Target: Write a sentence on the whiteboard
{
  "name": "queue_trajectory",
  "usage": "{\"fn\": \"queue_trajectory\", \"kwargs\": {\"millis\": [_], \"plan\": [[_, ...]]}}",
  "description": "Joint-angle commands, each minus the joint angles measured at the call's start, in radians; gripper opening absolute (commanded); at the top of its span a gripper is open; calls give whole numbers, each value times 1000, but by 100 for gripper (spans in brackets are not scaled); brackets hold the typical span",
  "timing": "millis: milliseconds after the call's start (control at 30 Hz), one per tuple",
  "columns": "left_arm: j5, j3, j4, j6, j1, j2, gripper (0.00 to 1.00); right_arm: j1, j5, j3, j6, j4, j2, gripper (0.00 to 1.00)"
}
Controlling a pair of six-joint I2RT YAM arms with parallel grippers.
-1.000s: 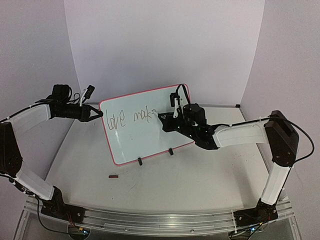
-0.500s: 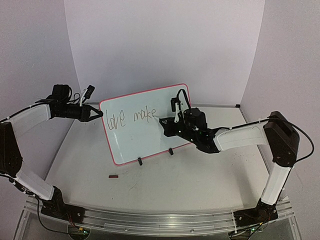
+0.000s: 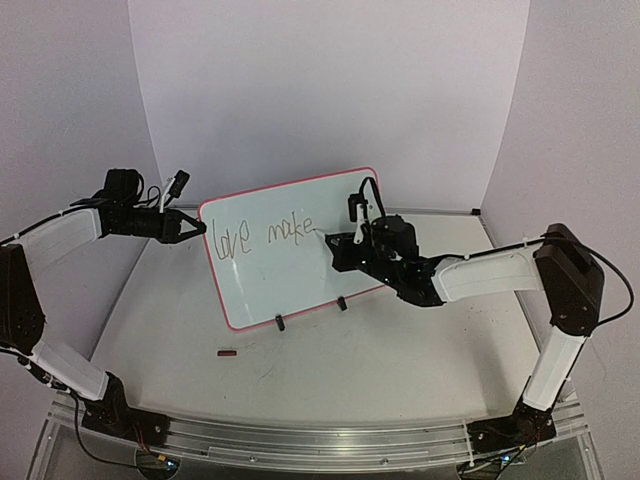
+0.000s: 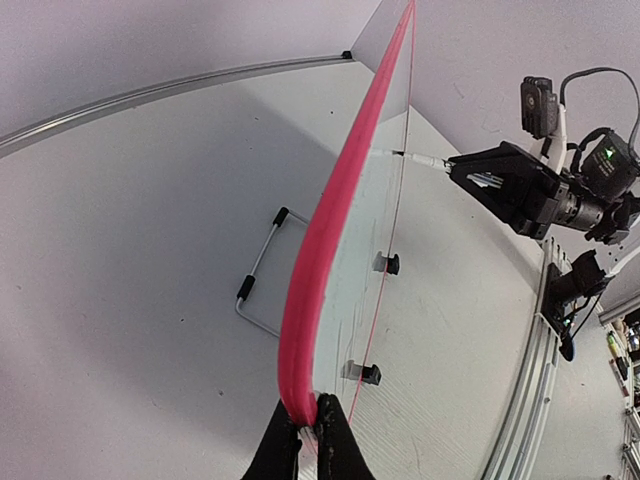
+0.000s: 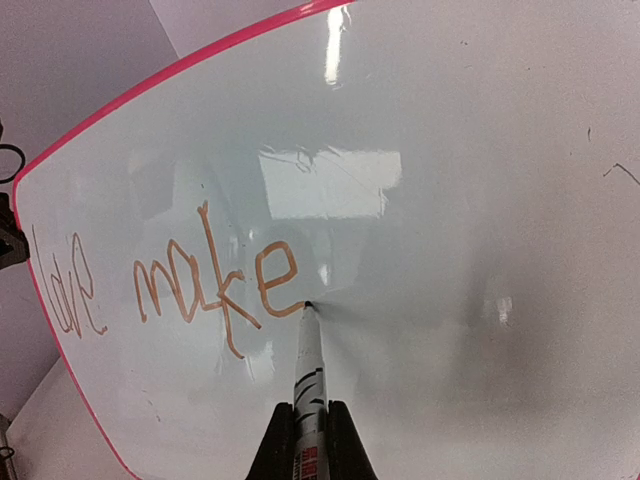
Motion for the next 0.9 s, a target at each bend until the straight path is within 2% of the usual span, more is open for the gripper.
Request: {"fn": "queue_trajectory", "kwargs": {"millis": [0, 233, 867], "plan": [[-50, 25, -17, 49, -3, 10, 0, -6, 21, -34, -15, 30, -77, 0], [-50, 24, -18, 48, -3, 11, 0, -7, 17, -25, -28, 48, -98, 0], [-48, 26, -15, 46, -3, 18, 0, -20, 54, 68, -46, 29, -6, 0]]}}
